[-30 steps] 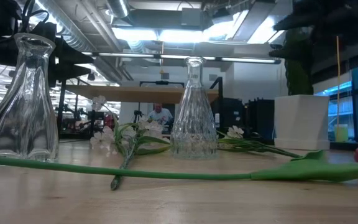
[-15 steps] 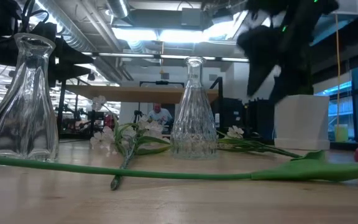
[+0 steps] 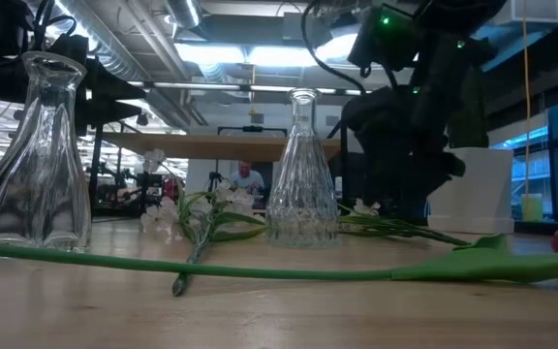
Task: Pick and place flowers into a vace then onto a shelf
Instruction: Put the right white flowers into the right transparent vase
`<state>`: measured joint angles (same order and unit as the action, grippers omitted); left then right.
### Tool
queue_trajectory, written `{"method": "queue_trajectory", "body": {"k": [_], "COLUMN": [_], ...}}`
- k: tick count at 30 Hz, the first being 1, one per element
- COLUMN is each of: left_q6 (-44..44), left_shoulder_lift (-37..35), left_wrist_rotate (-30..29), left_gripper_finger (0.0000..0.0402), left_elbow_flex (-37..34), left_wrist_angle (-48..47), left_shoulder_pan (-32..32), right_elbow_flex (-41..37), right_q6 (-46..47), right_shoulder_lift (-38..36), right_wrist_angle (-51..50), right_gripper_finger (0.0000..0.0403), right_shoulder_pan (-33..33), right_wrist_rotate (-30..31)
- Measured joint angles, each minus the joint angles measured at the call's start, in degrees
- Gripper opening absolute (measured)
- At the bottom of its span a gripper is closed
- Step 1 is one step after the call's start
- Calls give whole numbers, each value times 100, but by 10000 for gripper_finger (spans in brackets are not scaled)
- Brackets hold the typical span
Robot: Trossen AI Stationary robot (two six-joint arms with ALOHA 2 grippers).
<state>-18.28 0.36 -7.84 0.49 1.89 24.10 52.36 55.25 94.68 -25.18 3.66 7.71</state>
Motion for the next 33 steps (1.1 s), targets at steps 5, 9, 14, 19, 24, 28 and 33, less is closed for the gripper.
{"method": "queue_trajectory", "body": {"k": [5, 9, 14, 19, 24, 28, 33], "left_q6": [0, 0, 0, 0, 10, 160, 160], "left_shoulder_lift": [0, 0, 0, 2, 0, 0, 0], "left_wrist_rotate": [1, 0, 1, 0, 0, 0, 0], "left_gripper_finger": [216, 216, 216, 216, 216, 216, 216], "left_elbow_flex": [0, 0, 0, 0, 0, 0, 0], "left_wrist_angle": [0, 0, 0, 0, 0, 0, 0], "left_shoulder_pan": [2, 0, 0, 2, 0, 0, 1], "right_elbow_flex": [0, 0, 26, 22, 20, 15, 9], "right_q6": [8, 283, 483, 496, 422, 415, 524], "right_shoulder_lift": [245, 444, 583, 622, 631, 638, 641], "right_wrist_angle": [19, 9, -23, -107, -271, -420, -457], "right_gripper_finger": [307, 307, 304, 261, 196, 151, 105], "right_shoulder_pan": [0, 0, 4, -2, -6, -7, -8], "right_wrist_rotate": [15, 25, 49, 20, 21, 21, 21]}}
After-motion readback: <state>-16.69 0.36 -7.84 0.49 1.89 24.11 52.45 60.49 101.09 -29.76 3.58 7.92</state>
